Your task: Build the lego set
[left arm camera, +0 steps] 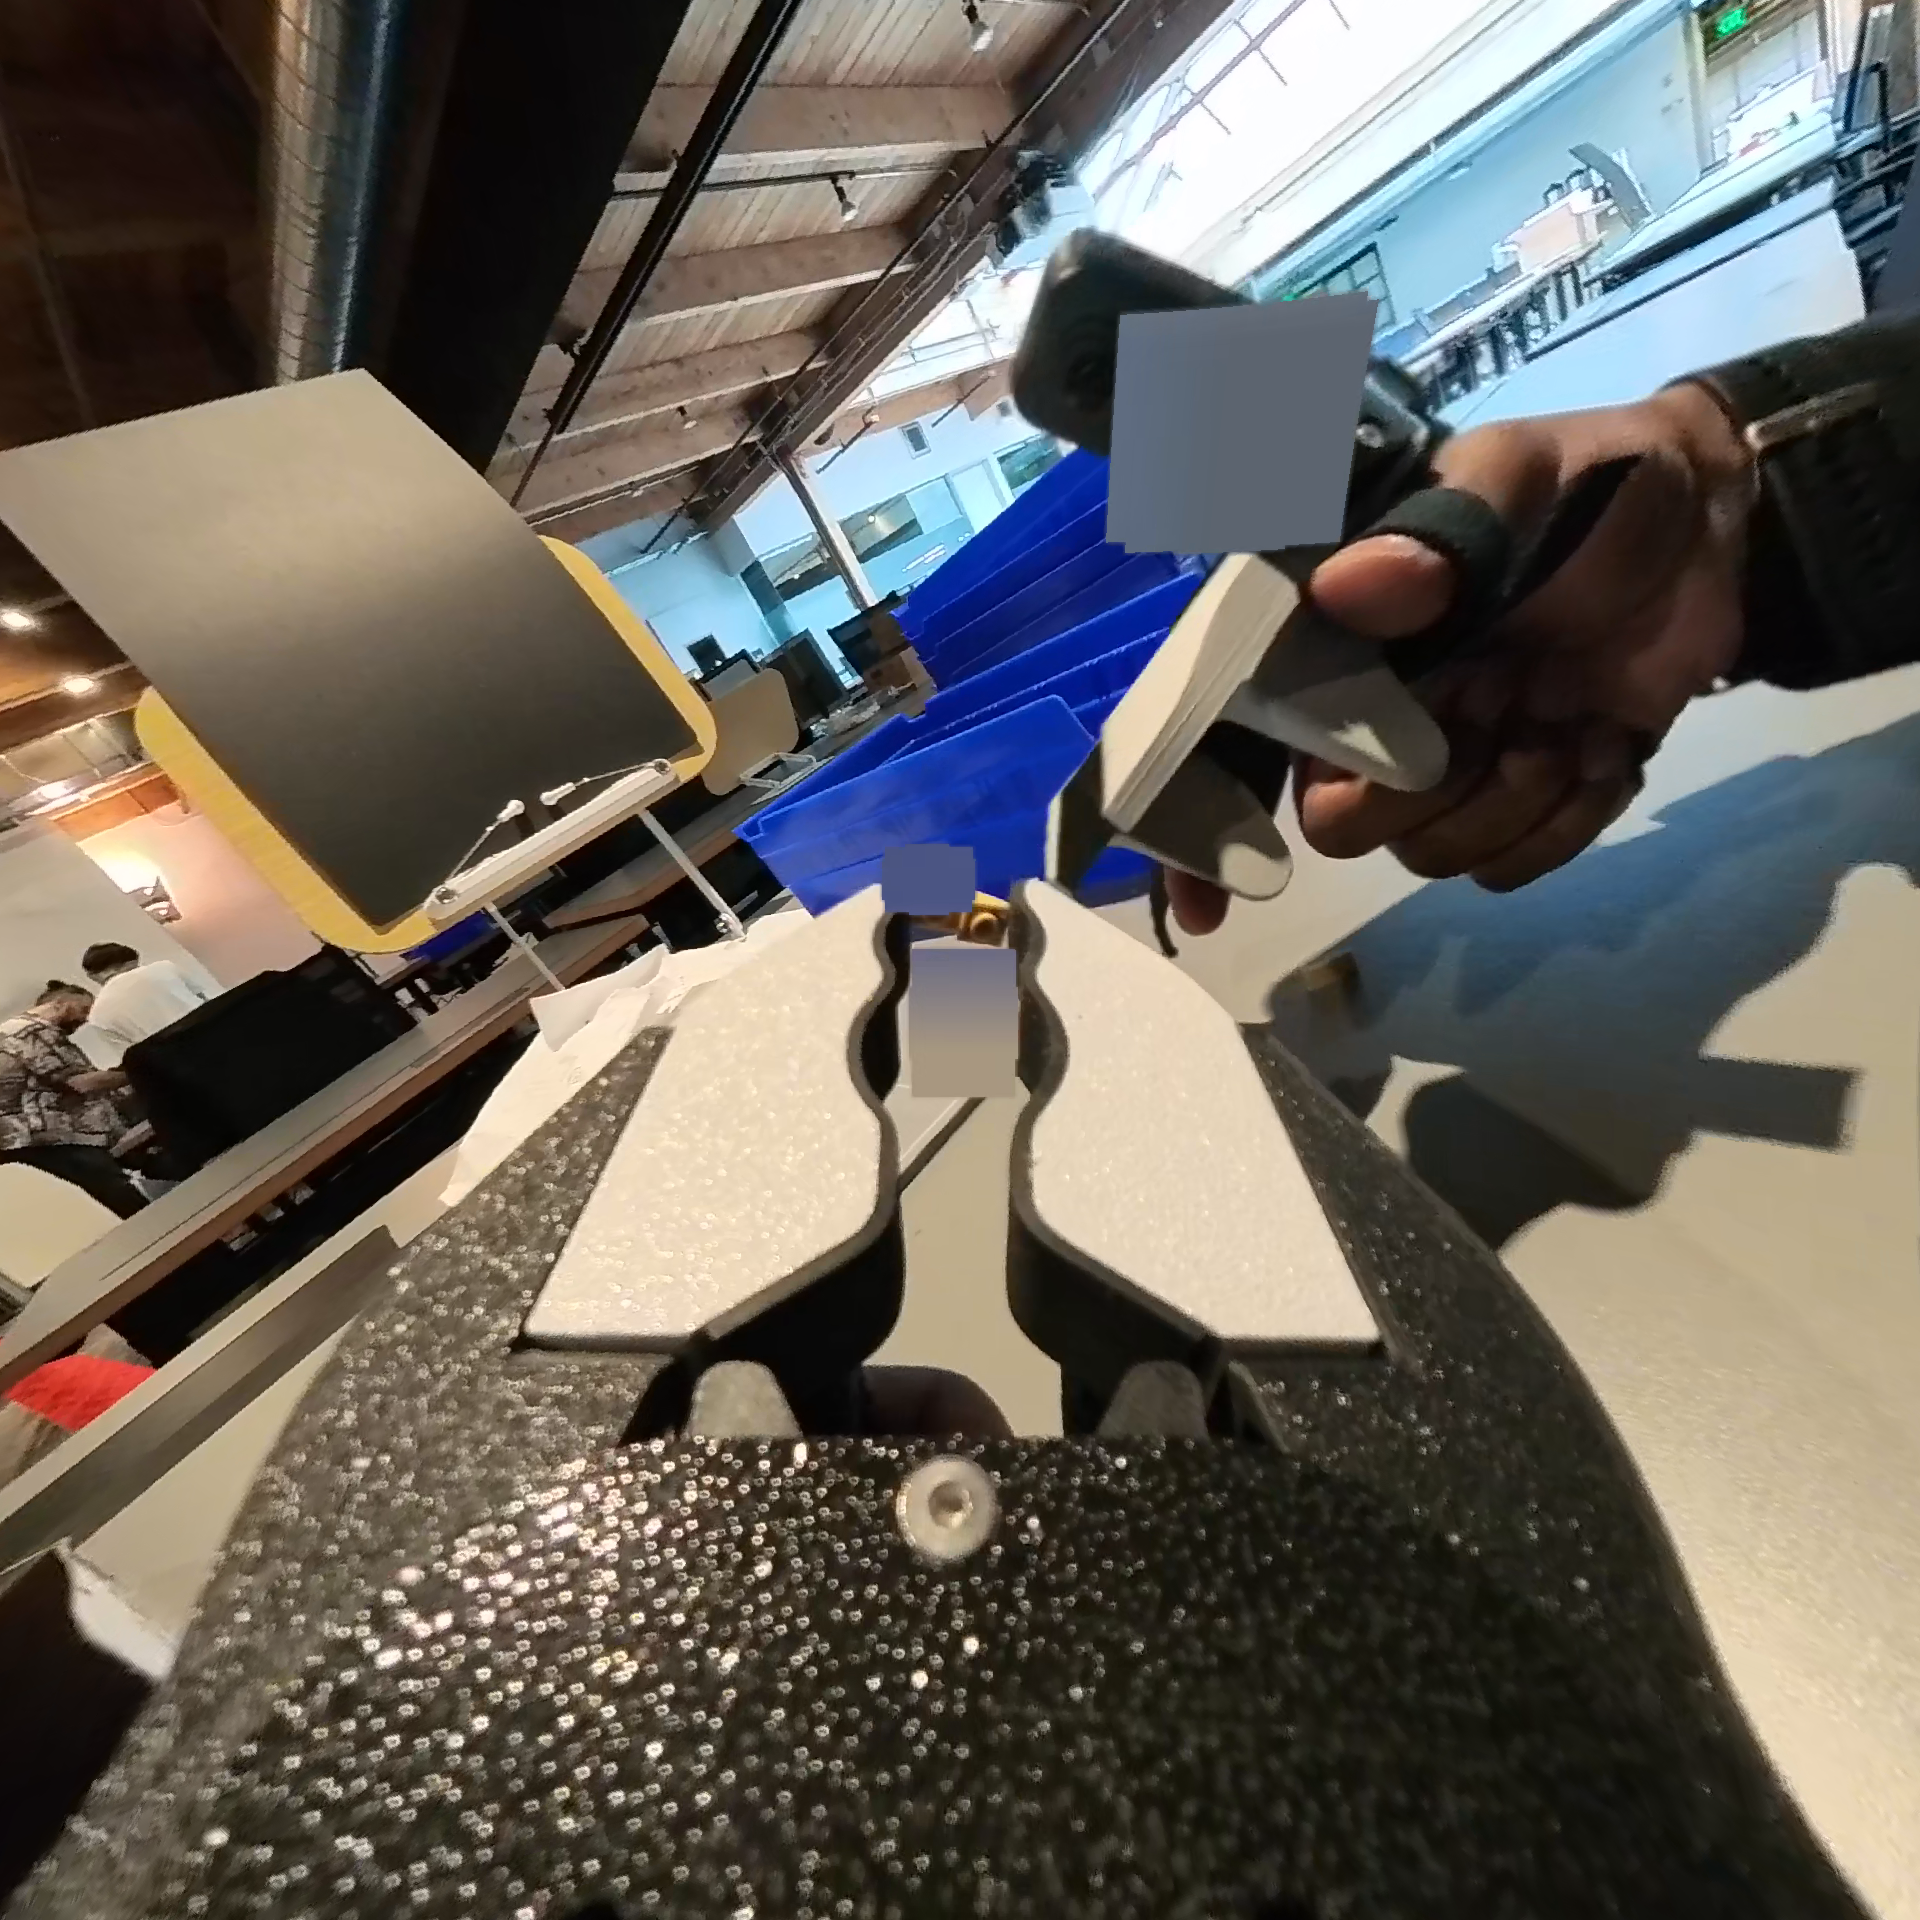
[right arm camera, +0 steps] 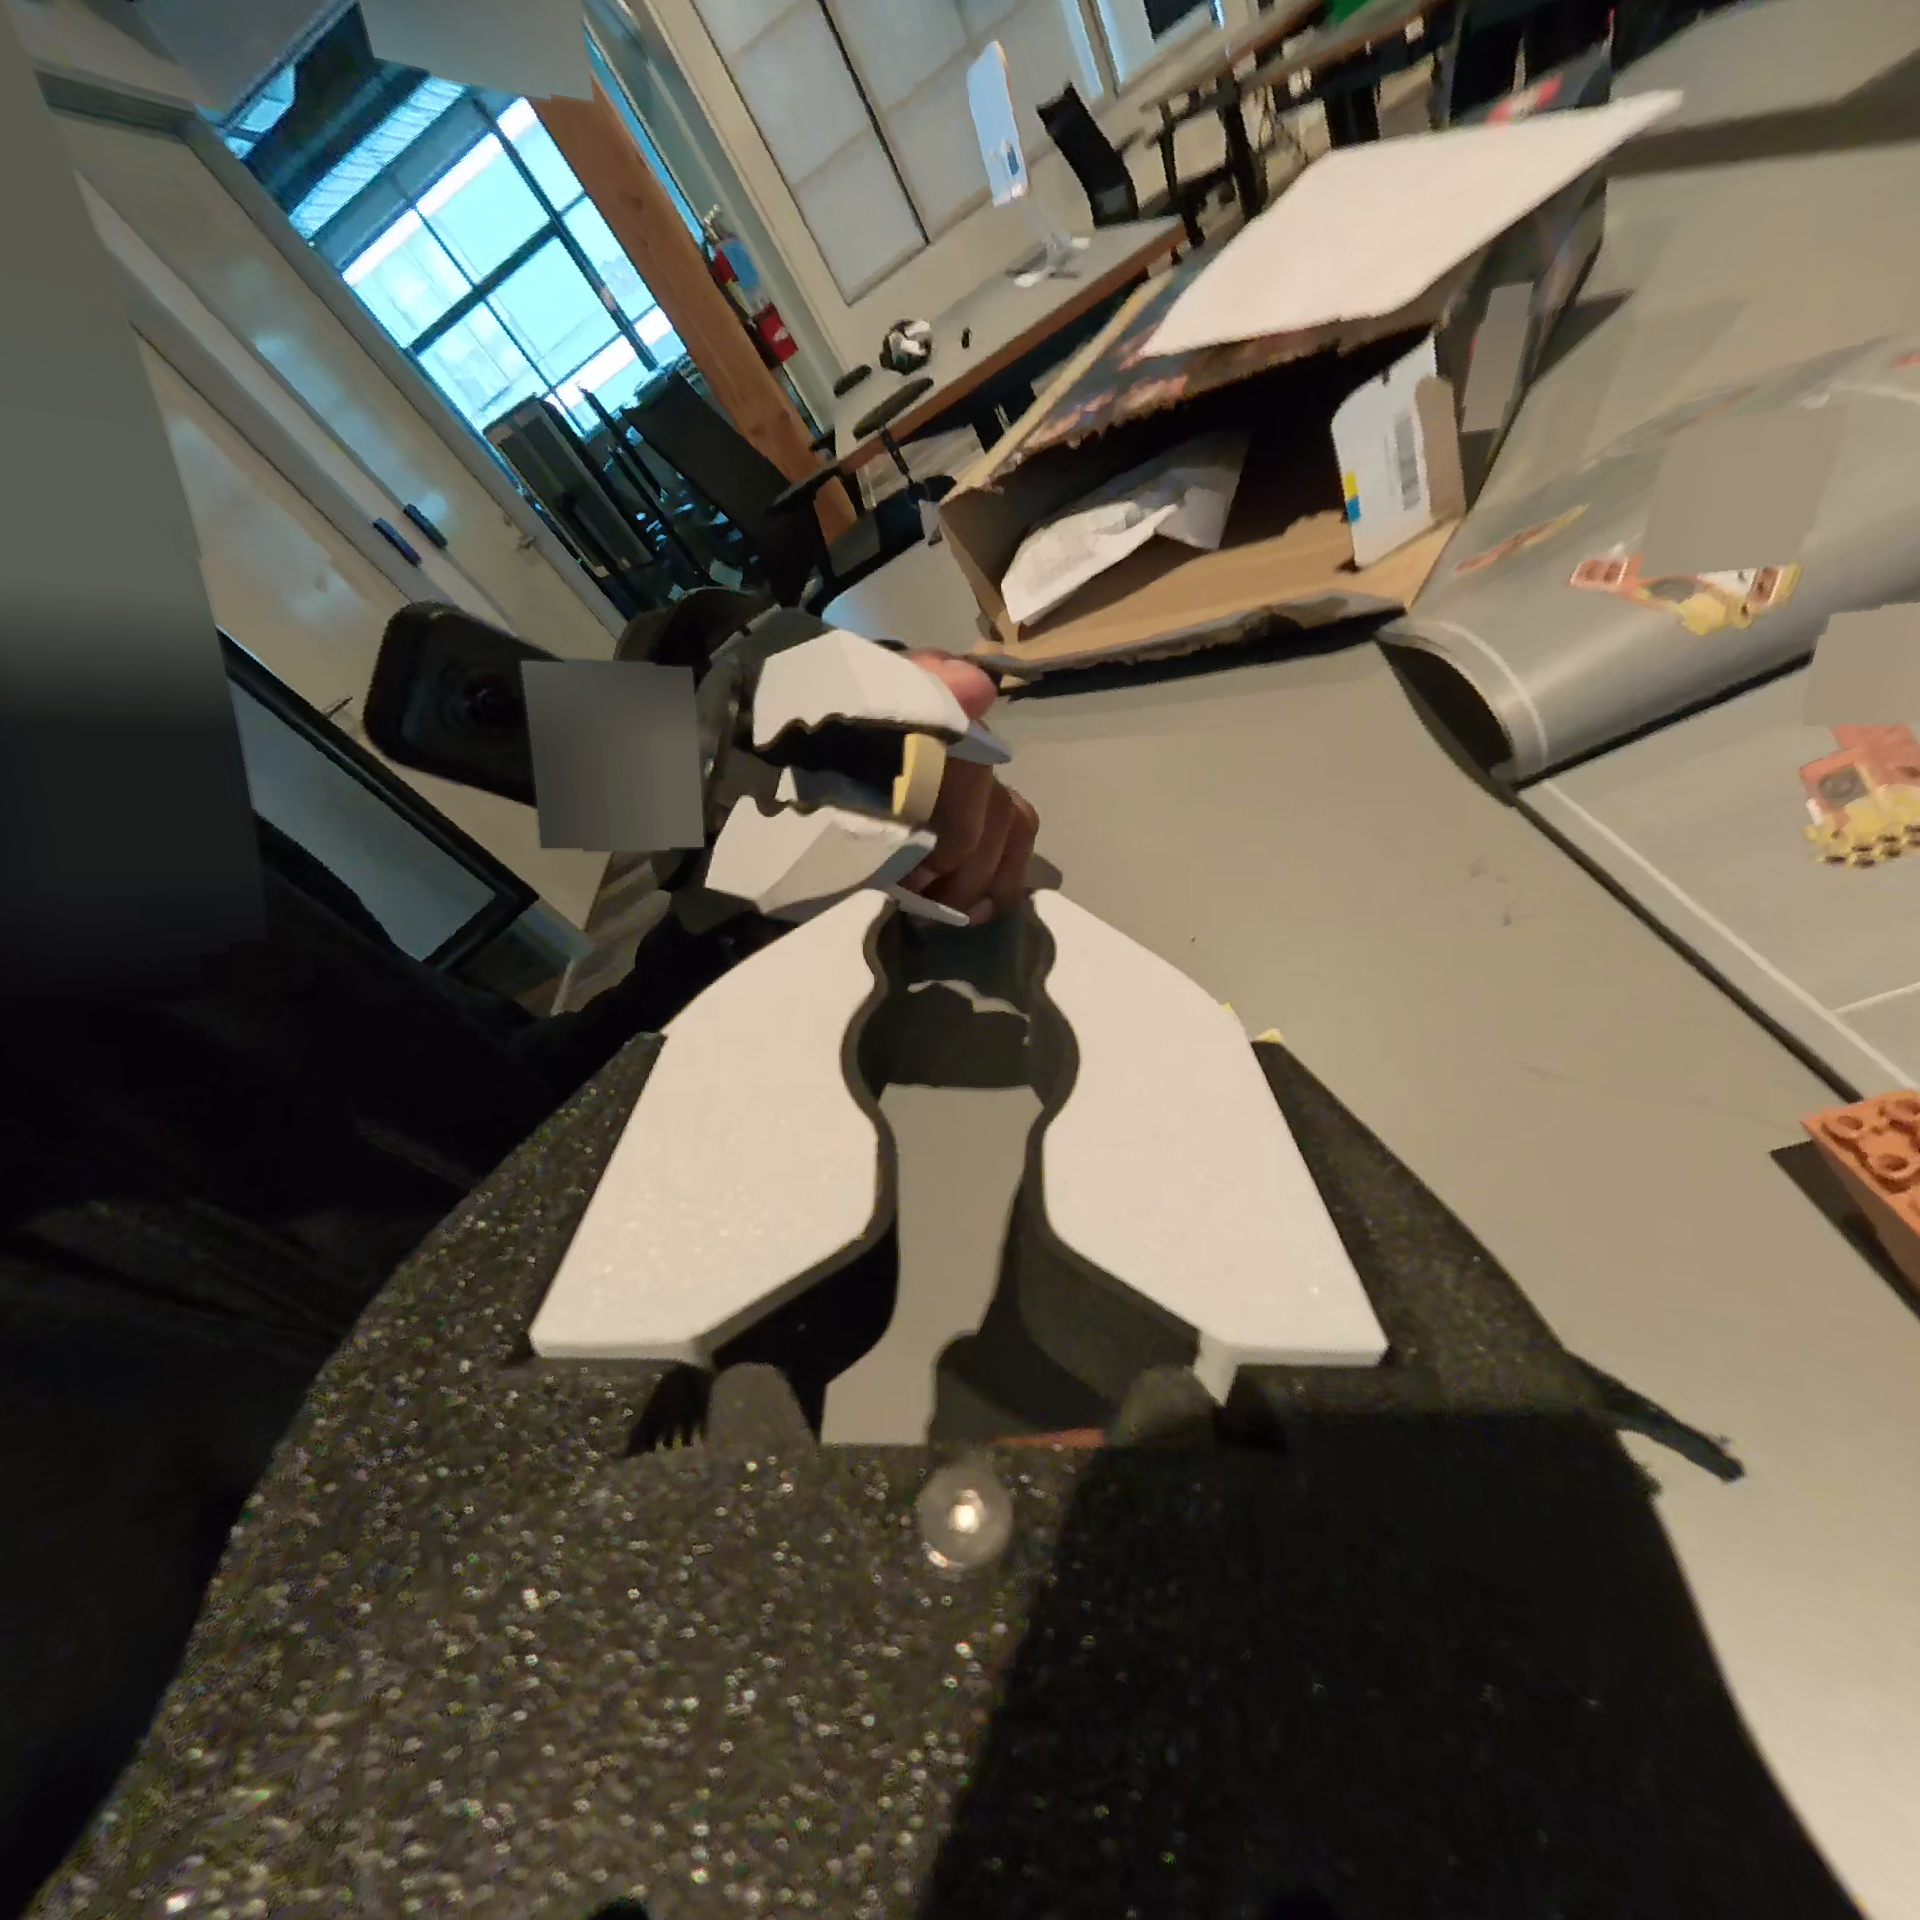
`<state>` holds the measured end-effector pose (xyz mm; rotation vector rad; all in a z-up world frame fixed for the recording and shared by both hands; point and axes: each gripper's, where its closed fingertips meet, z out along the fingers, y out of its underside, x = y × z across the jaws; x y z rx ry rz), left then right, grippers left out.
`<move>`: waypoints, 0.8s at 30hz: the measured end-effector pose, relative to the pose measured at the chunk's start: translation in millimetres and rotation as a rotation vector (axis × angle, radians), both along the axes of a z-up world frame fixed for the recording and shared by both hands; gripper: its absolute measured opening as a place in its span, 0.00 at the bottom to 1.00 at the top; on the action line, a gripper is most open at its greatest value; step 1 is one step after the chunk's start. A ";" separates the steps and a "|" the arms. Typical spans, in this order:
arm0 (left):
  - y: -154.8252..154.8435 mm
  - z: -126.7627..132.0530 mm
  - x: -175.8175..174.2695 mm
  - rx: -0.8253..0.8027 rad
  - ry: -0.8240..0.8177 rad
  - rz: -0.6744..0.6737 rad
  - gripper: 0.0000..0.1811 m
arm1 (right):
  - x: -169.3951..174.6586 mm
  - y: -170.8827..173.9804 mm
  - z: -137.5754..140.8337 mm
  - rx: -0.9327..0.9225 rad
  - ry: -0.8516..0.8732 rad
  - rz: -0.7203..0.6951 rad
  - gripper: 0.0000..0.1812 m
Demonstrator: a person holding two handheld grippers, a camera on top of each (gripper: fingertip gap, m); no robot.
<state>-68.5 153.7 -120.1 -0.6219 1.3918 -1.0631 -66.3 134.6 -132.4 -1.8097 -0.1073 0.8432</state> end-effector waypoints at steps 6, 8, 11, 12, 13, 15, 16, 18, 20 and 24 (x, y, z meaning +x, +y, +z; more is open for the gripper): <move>-5.6 -4.2 1.1 0.025 0.019 -0.020 0.09 | -2.3 3.1 3.2 -0.065 0.104 0.028 0.11; -8.4 -5.0 0.6 0.032 0.020 -0.032 0.09 | -3.4 3.7 4.5 -0.073 0.134 0.040 0.11; -12.4 -6.4 0.0 0.046 0.024 -0.050 0.09 | -7.1 2.8 6.5 -0.081 0.183 0.069 0.11; -13.7 -6.9 -0.1 0.049 0.025 -0.057 0.09 | -8.7 2.2 6.5 -0.085 0.197 0.081 0.12; -15.1 -7.2 -0.5 0.052 0.025 -0.064 0.09 | -10.1 1.6 6.4 -0.088 0.206 0.091 0.12; -17.0 -7.5 -1.0 0.056 0.024 -0.073 0.09 | -11.5 1.2 4.4 -0.098 0.208 0.097 0.12; -17.0 -7.8 -0.9 0.057 0.025 -0.073 0.09 | -11.6 1.3 3.9 -0.100 0.206 0.097 0.12; -16.9 -8.8 -0.5 0.059 0.030 -0.070 0.09 | -11.5 1.7 4.5 -0.099 0.208 0.095 0.13; -17.0 -9.4 -0.2 0.062 0.032 -0.070 0.09 | -10.9 1.8 3.6 -0.102 0.197 0.091 0.13; -16.7 -9.5 -0.2 0.060 0.033 -0.069 0.09 | -10.7 1.9 -1.9 -0.117 0.152 0.084 0.13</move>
